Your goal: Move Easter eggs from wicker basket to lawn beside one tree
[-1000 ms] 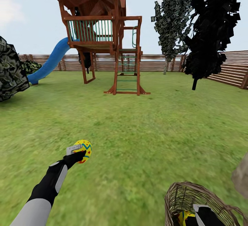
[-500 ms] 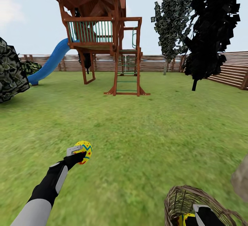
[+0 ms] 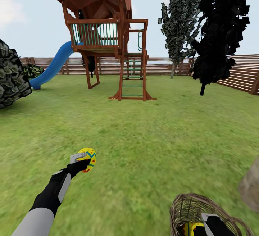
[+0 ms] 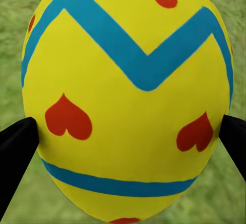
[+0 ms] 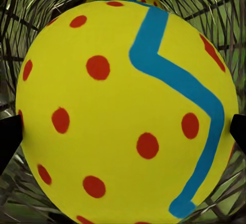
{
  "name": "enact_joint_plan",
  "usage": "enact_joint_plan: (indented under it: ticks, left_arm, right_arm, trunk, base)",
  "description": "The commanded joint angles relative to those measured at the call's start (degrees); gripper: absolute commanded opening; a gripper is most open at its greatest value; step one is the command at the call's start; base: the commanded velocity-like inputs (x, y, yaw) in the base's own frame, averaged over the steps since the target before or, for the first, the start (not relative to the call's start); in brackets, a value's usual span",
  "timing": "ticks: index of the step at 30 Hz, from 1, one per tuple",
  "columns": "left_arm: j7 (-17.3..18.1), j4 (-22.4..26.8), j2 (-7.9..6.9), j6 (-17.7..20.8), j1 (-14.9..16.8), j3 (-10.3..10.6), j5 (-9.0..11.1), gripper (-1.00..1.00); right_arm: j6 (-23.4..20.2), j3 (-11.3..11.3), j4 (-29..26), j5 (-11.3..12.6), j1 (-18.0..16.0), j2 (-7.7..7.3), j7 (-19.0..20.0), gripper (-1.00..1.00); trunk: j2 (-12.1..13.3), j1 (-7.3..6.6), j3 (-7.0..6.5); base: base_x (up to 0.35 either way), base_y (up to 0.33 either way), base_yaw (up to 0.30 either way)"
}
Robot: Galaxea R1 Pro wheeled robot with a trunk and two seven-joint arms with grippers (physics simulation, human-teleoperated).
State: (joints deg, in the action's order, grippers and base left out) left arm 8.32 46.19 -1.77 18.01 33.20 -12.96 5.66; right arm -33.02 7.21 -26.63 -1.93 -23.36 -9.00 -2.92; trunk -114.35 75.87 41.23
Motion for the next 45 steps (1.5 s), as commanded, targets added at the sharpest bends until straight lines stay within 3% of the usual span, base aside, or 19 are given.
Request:
enact_joint_plan:
  ticks: [1,7,17,45]
  left_arm:
    - [0.2,0.0,0.03,0.4,0.0,-0.1,0.6,-1.00]
    - [0.2,0.0,-0.01,0.4,0.0,-0.1,0.6,-1.00]
    - [0.3,-0.1,0.67,0.4,0.0,-0.1,0.5,-1.00]
    - [0.3,-0.1,0.98,0.3,0.0,-0.1,0.2,-1.00]
  right_arm:
    - [-0.3,0.2,-0.1,-0.2,0.0,0.03,-0.1,-1.00]
    - [-0.3,0.2,-0.1,-0.2,0.0,0.10,-0.1,-1.00]
    - [-0.3,0.2,0.0,-0.2,0.0,0.12,-0.1,-1.00]
    - [-0.3,0.2,0.1,-0.1,0.0,0.21,-0.1,-1.00]
  trunk:
    - [0.4,-0.23,-0.12]
    - [2.8,-1.55,-1.20]
    - [6.8,-3.75,-3.00]
    - [18.0,-9.90,-8.02]
  base:
    - [0.000,0.000,0.000]
    - [-0.012,0.000,0.000]
    - [-0.292,-0.083,0.000]
    - [-0.059,-0.006,0.000]
